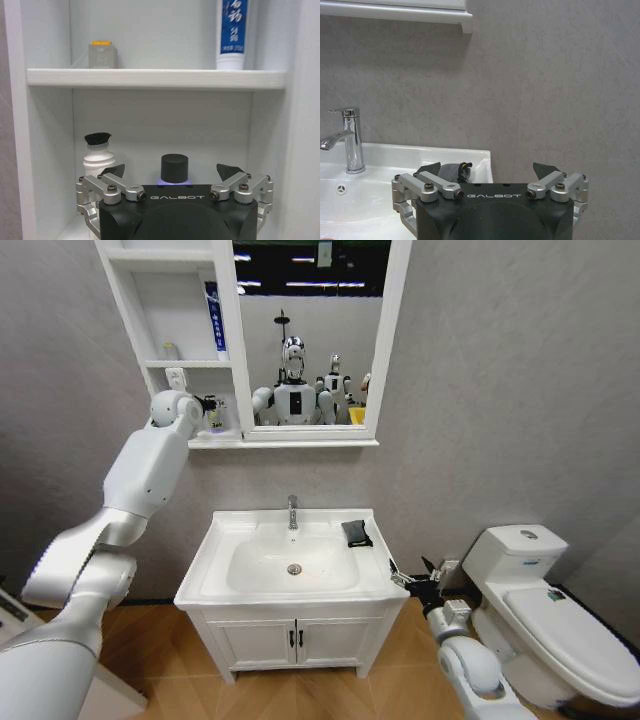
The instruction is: Move facial cleanser and shampoo from washbasin to cabinet, then wipe washbasin with towel.
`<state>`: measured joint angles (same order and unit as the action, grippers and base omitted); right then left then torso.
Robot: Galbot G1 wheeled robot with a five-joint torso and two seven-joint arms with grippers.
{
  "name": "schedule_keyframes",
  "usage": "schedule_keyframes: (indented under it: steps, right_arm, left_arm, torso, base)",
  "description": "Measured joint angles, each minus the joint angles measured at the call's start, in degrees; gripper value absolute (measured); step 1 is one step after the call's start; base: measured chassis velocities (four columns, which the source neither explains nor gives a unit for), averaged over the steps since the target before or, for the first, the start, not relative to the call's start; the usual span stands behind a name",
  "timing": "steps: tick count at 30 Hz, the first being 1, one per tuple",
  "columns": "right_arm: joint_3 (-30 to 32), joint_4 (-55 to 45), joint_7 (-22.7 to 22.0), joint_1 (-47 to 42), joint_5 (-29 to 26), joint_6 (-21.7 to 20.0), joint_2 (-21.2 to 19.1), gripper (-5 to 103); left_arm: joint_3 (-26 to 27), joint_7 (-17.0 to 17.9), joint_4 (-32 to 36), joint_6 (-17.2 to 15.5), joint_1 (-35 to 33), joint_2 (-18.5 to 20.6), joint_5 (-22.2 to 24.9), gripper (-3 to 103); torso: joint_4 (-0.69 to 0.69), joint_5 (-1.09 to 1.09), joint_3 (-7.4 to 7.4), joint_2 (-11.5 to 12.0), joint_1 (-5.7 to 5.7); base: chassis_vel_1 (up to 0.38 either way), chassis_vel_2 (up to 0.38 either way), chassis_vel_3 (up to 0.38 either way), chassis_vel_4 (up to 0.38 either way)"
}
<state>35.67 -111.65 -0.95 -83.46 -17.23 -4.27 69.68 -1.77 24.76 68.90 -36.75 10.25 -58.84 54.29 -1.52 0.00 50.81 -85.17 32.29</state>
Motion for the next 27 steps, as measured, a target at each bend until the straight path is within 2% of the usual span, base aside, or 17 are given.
schedule_keyframes:
  steps: [2,4,5,7,9,10,11,12,13,15,16,18,19,21,22,23,27]
  right_arm:
    - [-0.19,-0.42,-0.01,-0.06,0.05,-0.03,0.17,100]
    - [-0.40,-1.22,-0.89,0.07,-0.45,-0.90,0.46,100]
    - [-0.40,-1.22,-0.89,0.07,-0.45,-0.90,0.46,100]
    - [-0.82,-2.65,-2.41,0.99,-1.42,-2.57,0.61,100]
    - [-0.95,-3.37,-2.99,1.66,-1.65,-3.33,0.54,100]
    - [-0.79,-4.89,-4.02,1.99,-2.08,-4.53,0.42,100]
    - [-0.79,-4.89,-4.02,1.99,-2.08,-4.53,0.42,100]
    - [-0.99,-6.12,-5.09,2.78,-3.12,-6.06,0.05,100]
    - [-0.99,-6.12,-5.09,2.78,-3.12,-6.06,0.05,100]
    - [-2.02,-8.67,-6.95,4.52,-4.87,-9.56,-1.14,100]
    - [-2.02,-8.67,-6.95,4.52,-4.87,-9.56,-1.14,100]
    - [-2.76,-10.68,-8.57,5.72,-6.59,-12.45,-3.91,100]
    - [-2.76,-10.68,-8.57,5.72,-6.59,-12.45,-3.91,100]
    - [-2.95,-11.09,-9.86,5.87,-7.04,-13.24,-6.65,100]
    - [-2.95,-11.09,-9.86,5.87,-7.04,-13.24,-6.65,100]
    - [-2.70,-11.15,-10.62,5.58,-7.07,-13.61,-7.51,100]
    - [-2.27,-11.04,-11.20,5.08,-6.99,-13.88,-7.57,100]
  left_arm:
    - [1.05,6.04,14.21,-1.62,-5.21,5.51,6.41,100]
    - [2.33,9.35,22.97,-1.60,-10.61,9.61,9.23,100]
    - [2.33,9.35,22.97,-1.60,-10.61,9.61,9.23,100]
    - [5.76,13.14,32.70,-1.07,-19.48,13.72,11.50,100]
    - [7.88,13.66,36.87,0.27,-24.52,15.92,11.09,100]
    - [10.82,10.97,40.69,2.11,-32.21,17.27,7.68,100]
    - [10.82,10.97,40.69,2.11,-32.21,17.27,7.68,100]
    - [14.55,7.87,43.30,4.66,-40.28,17.65,4.28,100]
    - [14.55,7.87,43.30,4.66,-40.28,17.65,4.28,100]
    - [22.17,5.89,47.71,9.39,-54.70,15.22,-1.70,100]
    - [22.17,5.89,47.71,9.39,-54.70,15.22,-1.70,100]
    - [29.44,2.54,50.76,13.42,-68.76,7.06,-10.07,100]
    - [29.44,2.54,50.76,13.42,-68.76,7.06,-10.07,100]
    - [36.56,-3.79,52.31,17.08,-80.79,-1.85,-20.54,100]
    - [36.56,-3.79,52.31,17.08,-80.79,-1.85,-20.54,100]
    - [40.35,-7.21,52.80,18.44,-86.55,-5.33,-25.14,100]
    - [44.69,-12.17,53.90,20.02,-92.80,-9.07,-28.89,100]
  torso:
    - [-0.01,0.00,-0.01,0.00,0.00]
    - [0.01,0.05,-0.02,-0.02,-0.02]
    - [0.01,0.05,-0.02,-0.02,-0.02]
    - [0.00,-0.10,-0.01,-0.01,-0.02]
    - [0.02,0.02,-0.02,-0.01,-0.02]
    - [0.01,0.04,-0.02,-0.02,-0.03]
    - [0.01,0.04,-0.02,-0.02,-0.03]
    - [0.02,-0.10,0.00,-0.01,-0.02]
    - [0.02,-0.10,0.00,-0.01,-0.02]
    - [0.01,0.08,-0.01,-0.01,-0.02]
    - [0.01,0.08,-0.01,-0.01,-0.02]
    - [0.02,-0.09,-0.01,-0.01,0.00]
    - [0.02,-0.09,-0.01,-0.01,0.00]
    - [0.00,0.01,-0.01,-0.01,-0.01]
    - [0.00,0.01,-0.01,-0.01,-0.01]
    - [0.03,-0.01,-0.01,-0.01,-0.01]
    - [0.03,0.03,-0.01,-0.01,-0.02]
  base:
    - [0.000,0.000,0.000,0.000]
    - [0.000,0.000,0.000,0.000]
    - [0.000,0.000,0.000,0.000]
    - [0.000,0.000,0.000,0.000]
    - [0.000,0.000,0.000,0.000]
    - [0.000,0.000,0.000,0.000]
    - [0.000,0.000,0.000,0.000]
    - [0.000,0.000,0.000,0.000]
    - [0.000,0.000,0.000,0.000]
    - [0.000,0.000,0.000,0.000]
    - [0.000,0.000,0.000,0.000]
    - [0.000,0.000,0.000,0.000]
    - [0.000,0.000,0.000,0.000]
    - [0.000,0.000,0.000,0.000]
    - [0.000,0.000,0.000,0.000]
    - [0.000,0.000,0.000,0.000]
    - [0.000,0.000,0.000,0.000]
